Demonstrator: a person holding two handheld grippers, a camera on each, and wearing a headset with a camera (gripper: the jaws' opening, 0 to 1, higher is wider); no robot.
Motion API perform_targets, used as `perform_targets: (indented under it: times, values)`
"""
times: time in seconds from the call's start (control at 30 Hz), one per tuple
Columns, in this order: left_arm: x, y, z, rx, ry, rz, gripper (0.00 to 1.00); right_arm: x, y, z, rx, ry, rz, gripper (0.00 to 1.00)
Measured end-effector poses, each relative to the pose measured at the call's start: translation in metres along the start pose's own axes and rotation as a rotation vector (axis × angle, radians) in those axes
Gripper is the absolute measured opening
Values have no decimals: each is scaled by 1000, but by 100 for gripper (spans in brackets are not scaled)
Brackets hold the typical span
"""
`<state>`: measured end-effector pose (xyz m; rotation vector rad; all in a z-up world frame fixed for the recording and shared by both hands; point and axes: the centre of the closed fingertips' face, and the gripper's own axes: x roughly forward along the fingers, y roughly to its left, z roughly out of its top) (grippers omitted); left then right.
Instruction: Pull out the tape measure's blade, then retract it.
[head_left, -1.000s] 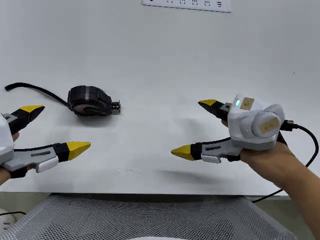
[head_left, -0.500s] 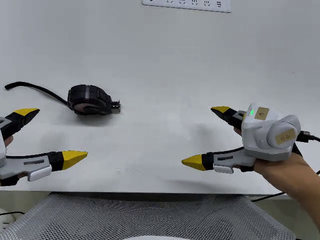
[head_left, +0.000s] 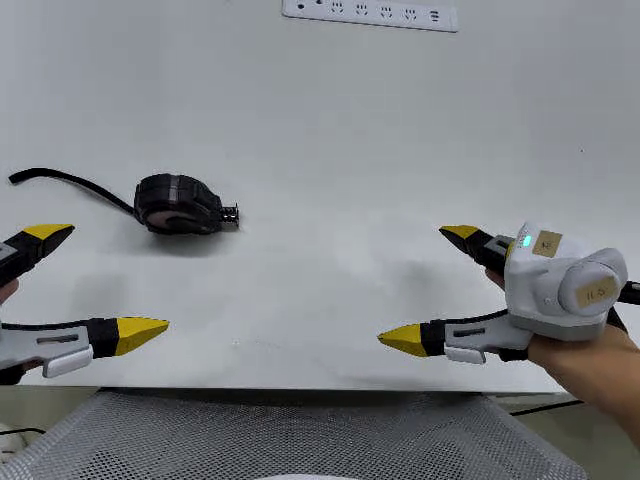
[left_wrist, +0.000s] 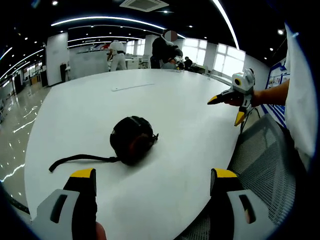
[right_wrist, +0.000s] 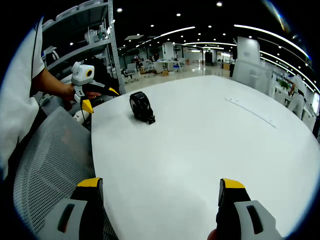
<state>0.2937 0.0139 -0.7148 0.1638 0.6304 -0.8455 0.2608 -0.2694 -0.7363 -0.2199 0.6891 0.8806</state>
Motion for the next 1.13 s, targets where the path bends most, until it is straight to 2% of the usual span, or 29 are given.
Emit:
perform_targets:
  times: [0.47, 1.13]
  values:
    - [-6, 4, -4, 10, 12, 6, 91, -6, -3, -5, 13, 3, -10, 95]
    - [-7, 0, -2, 11, 12, -4, 90, -14, -2, -8, 30, -1, -28, 95]
